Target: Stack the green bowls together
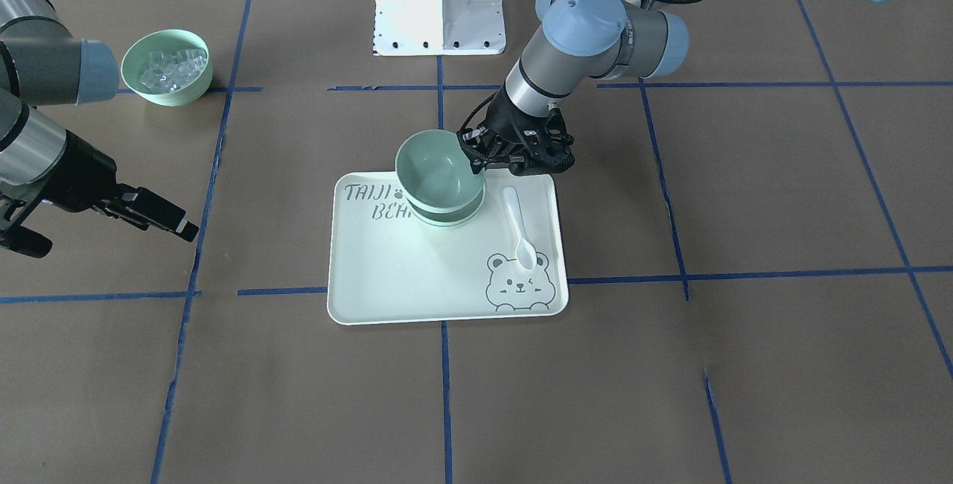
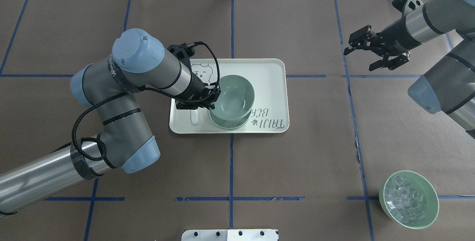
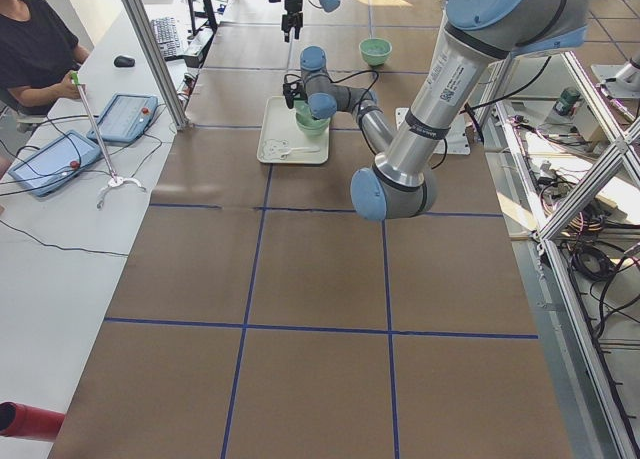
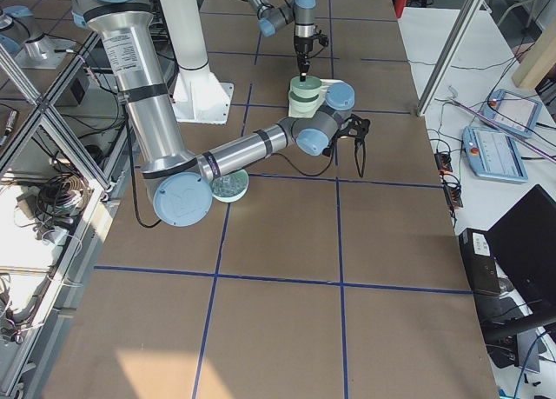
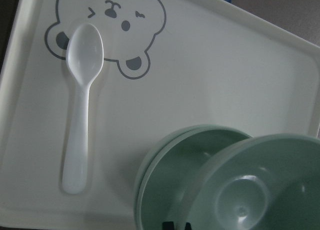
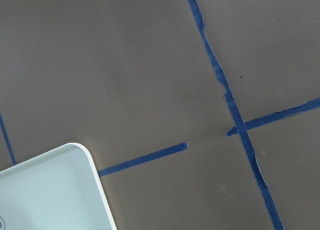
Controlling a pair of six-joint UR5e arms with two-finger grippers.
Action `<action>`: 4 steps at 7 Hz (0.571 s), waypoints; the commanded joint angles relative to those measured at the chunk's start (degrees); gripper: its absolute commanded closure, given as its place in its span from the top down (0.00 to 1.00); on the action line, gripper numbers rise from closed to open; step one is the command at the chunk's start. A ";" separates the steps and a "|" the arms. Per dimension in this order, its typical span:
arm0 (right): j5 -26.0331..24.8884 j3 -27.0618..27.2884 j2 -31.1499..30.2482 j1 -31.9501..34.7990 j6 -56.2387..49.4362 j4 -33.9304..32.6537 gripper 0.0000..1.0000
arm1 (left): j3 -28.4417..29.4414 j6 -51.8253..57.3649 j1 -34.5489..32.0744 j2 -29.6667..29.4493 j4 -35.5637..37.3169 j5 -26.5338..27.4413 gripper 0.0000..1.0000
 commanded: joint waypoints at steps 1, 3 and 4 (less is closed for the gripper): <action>0.00 0.00 0.08 0.00 0.00 0.00 1.00 | 0.04 0.35 0.10 0.69 -0.25 0.56 0.52; 0.00 0.00 -0.01 0.26 0.00 -0.09 1.00 | -0.75 0.26 2.20 0.69 -0.17 4.69 1.00; 0.09 0.00 -0.01 0.35 0.00 -0.09 1.00 | -1.28 0.44 2.12 0.87 -0.08 4.61 1.00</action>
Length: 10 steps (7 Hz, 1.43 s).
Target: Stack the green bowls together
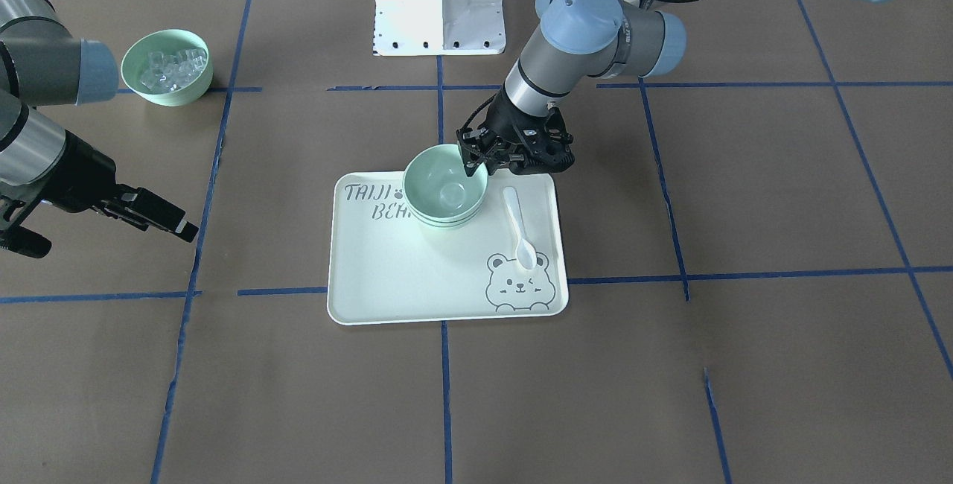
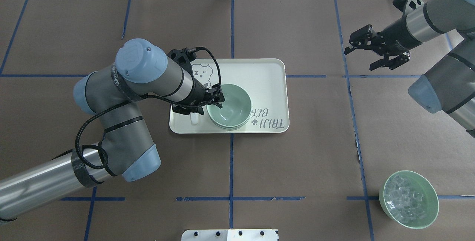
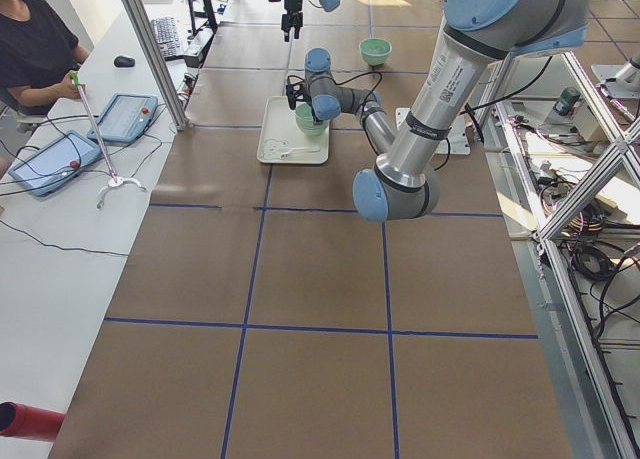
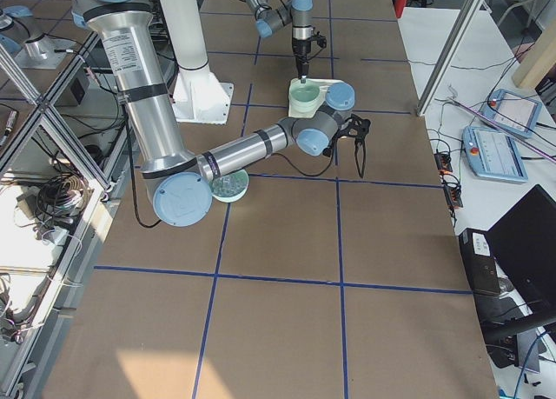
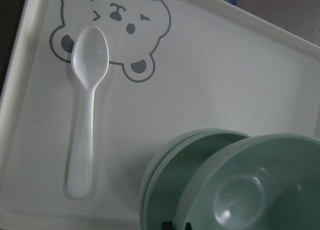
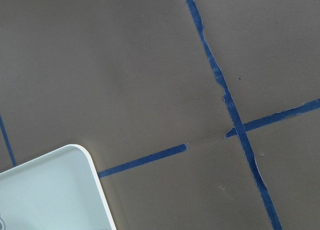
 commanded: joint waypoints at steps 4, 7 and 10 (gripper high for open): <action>3.22 -3.73 -2.98 8.45 -16.61 -0.47 1.00 | -13.67 20.11 -13.43 15.03 0.51 -1.61 1.00; 4.64 -15.59 -3.09 17.50 -42.54 -3.17 1.00 | -15.37 54.25 -32.67 30.68 0.42 -14.86 1.00; 5.51 -16.59 -3.09 25.50 -63.56 -16.94 1.00 | -7.84 88.97 -49.72 36.00 6.52 -16.83 1.00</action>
